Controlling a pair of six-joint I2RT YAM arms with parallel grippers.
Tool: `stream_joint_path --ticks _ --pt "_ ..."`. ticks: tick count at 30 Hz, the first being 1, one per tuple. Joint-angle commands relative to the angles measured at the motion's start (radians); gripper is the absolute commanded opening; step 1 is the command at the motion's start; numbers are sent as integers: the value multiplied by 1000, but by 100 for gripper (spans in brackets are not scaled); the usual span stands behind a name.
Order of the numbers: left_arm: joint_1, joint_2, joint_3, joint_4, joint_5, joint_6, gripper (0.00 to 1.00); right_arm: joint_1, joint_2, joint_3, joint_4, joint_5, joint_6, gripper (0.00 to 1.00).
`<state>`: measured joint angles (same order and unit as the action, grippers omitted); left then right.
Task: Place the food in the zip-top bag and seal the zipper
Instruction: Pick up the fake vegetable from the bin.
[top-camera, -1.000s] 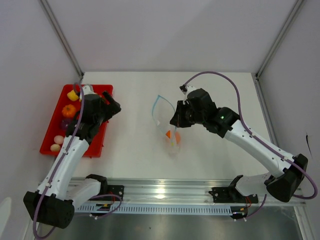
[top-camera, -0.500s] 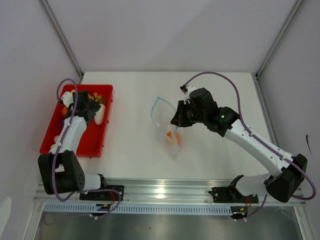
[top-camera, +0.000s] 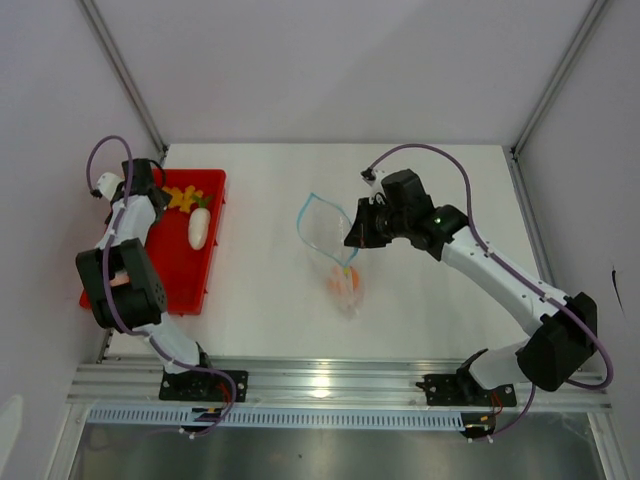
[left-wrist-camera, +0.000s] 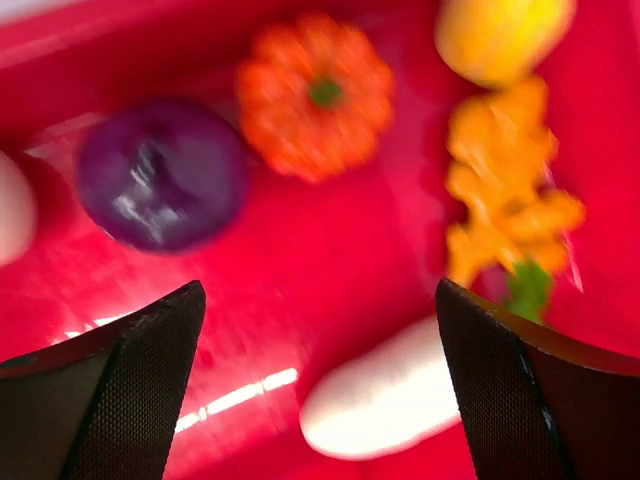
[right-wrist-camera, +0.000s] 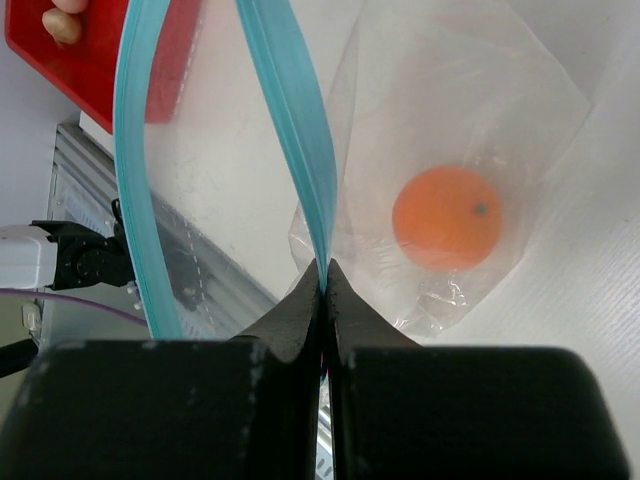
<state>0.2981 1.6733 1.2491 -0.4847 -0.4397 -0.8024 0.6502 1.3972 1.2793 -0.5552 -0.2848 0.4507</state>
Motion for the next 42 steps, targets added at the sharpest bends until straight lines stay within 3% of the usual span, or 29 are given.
stream_joint_path --ticks 1,16,22,27,34,42 --pt "54 55 82 -103 -106 34 98 -18 23 8 29 -57 -30 0" --pt "142 135 144 -236 -88 -9 98 -35 42 26 18 -96 2 0" --pt "148 267 312 -443 -128 -49 100 -11 14 38 -8 -63 14 0" --pt "157 259 299 -384 -91 23 99 14 -9 38 -15 -47 36 0" --pt "157 325 383 -486 -195 66 100 45 -29 41 -14 -24 52 0" --pt "157 353 394 -463 -218 155 100 71 -33 38 0 -7 65 0"
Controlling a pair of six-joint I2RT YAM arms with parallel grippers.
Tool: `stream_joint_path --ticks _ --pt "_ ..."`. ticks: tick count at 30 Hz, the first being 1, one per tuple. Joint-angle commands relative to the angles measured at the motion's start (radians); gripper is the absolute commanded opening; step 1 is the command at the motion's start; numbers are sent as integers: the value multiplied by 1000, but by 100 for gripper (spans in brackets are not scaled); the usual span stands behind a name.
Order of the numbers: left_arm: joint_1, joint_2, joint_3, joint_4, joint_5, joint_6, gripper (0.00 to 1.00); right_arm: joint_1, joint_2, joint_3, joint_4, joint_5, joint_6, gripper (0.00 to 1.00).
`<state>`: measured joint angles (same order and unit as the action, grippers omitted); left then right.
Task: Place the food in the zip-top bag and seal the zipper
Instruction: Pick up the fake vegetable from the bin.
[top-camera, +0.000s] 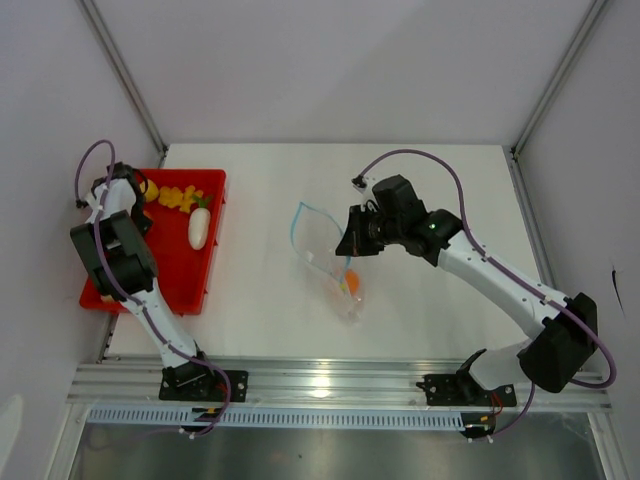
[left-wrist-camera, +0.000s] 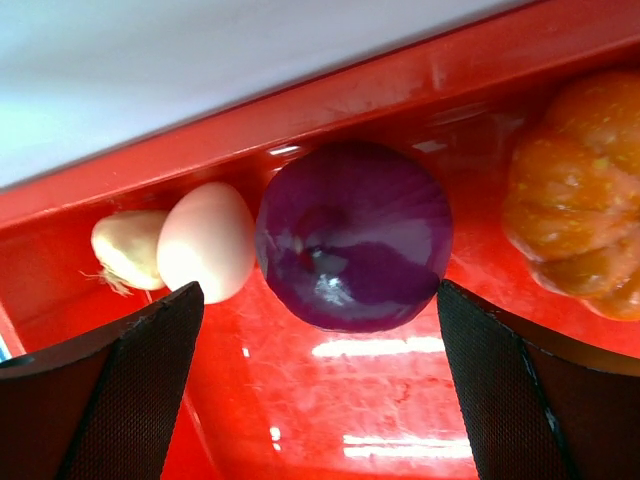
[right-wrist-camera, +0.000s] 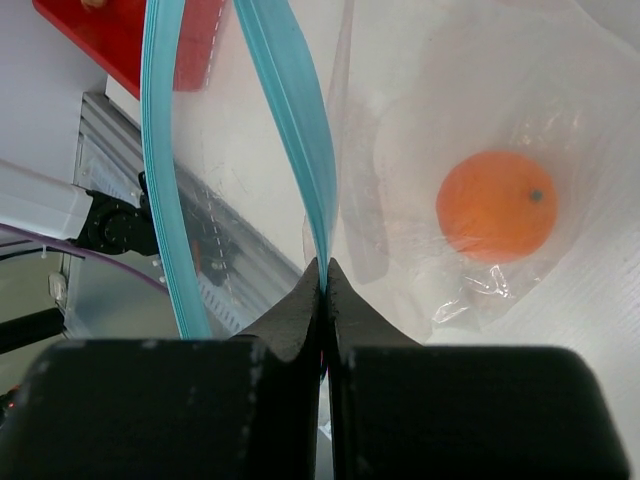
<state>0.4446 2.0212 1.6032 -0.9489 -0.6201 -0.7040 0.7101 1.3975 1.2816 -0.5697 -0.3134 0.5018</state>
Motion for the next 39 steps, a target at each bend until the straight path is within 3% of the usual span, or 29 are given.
stream_joint_path --ticks 1,10,21,24,26,27,32,35,36,39 --pt "11 16 43 -2 -38 63 100 14 -35 38 14 25 12 0" --pt "42 -10 -25 128 132 193 100 22 -66 30 10 50 17 0" --pt "45 -29 -63 136 112 207 96 20 -101 15 11 56 14 0" --pt "46 -26 -65 136 115 213 84 20 -117 9 8 60 15 0" --pt "49 -24 -66 137 115 216 70 20 -129 5 4 63 15 0" --pt "49 -27 -72 140 111 218 57 20 -133 5 5 68 14 0" --pt "49 -68 -106 177 118 216 30 20 -146 4 -7 82 14 0" --pt "40 -120 -150 203 163 201 6 20 -143 1 -6 83 17 0" --pt "33 -137 -158 208 169 198 1 22 -138 1 -2 83 17 0" --pt "-6 -205 -152 202 175 193 1 20 -129 2 -2 86 18 0"
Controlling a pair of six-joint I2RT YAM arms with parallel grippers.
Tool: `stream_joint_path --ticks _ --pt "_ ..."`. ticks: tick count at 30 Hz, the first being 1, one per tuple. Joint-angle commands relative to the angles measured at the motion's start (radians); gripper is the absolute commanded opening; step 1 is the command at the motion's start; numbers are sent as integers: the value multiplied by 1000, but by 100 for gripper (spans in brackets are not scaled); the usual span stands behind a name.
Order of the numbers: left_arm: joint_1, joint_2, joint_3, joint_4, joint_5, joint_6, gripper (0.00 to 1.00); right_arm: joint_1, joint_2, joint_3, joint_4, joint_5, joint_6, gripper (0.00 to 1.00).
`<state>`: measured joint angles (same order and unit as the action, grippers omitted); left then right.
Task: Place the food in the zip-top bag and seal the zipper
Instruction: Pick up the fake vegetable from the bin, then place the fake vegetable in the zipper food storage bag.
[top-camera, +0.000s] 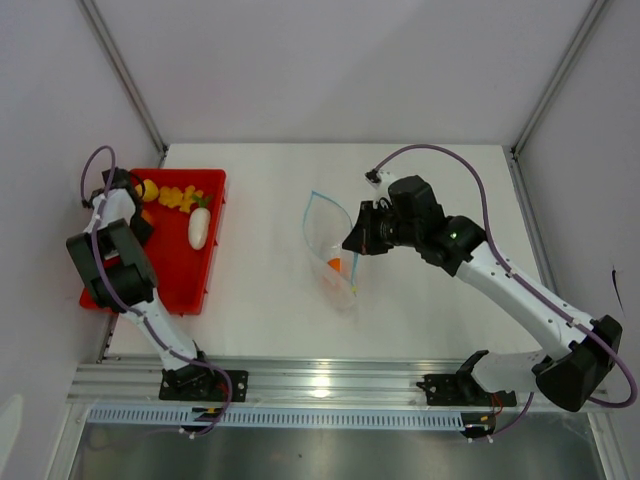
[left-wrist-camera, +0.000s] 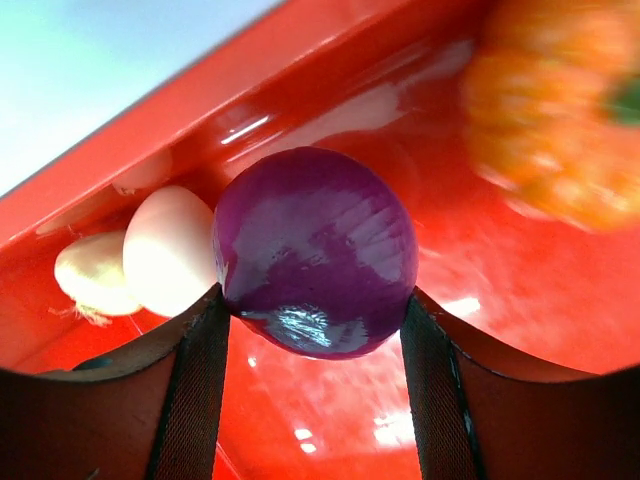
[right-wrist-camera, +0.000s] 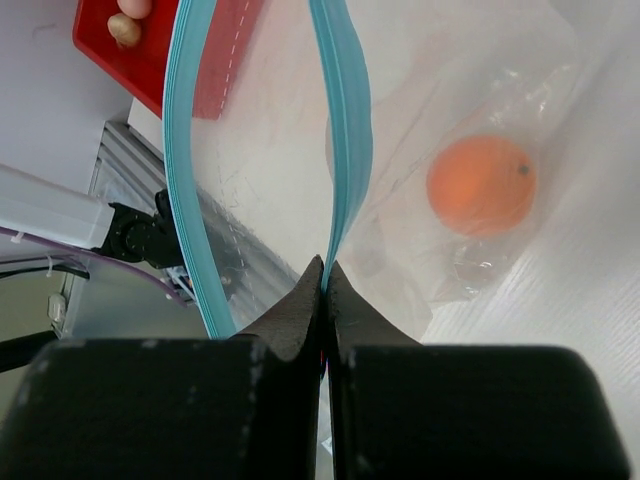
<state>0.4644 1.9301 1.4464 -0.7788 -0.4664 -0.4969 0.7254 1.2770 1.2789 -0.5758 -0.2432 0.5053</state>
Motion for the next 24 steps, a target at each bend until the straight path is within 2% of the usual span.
stream_joint_path --ticks 1,6,8,9,15,16,17,19,23,24 --pt "-35 -137 2 32 38 -22 1 5 -2 4 4 21 13 0" --pt "-124 -351 -60 50 86 -57 1 5 19 5 1 48 4 0" --pt "-168 -434 -130 113 167 -69 1 5 33 7 -2 56 -1 0" --pt "-188 -529 -180 136 192 -71 1 5 38 8 -9 61 -5 0" --pt "-445 -838 -308 274 411 -65 1 6 76 16 -33 73 -19 0" --pt "-464 -871 -363 309 534 -69 1 6 79 17 -36 71 -17 0" --pt "-499 -928 -382 388 605 -87 1 8 79 22 -39 71 -17 0" --pt "-573 -976 -424 446 717 -118 1 11 74 30 -50 76 -16 0" --pt "-725 -1049 -432 547 752 -146 1 29 73 62 -79 97 -14 0" --pt "-794 -1059 -422 574 744 -144 0 38 71 69 -84 100 -7 0"
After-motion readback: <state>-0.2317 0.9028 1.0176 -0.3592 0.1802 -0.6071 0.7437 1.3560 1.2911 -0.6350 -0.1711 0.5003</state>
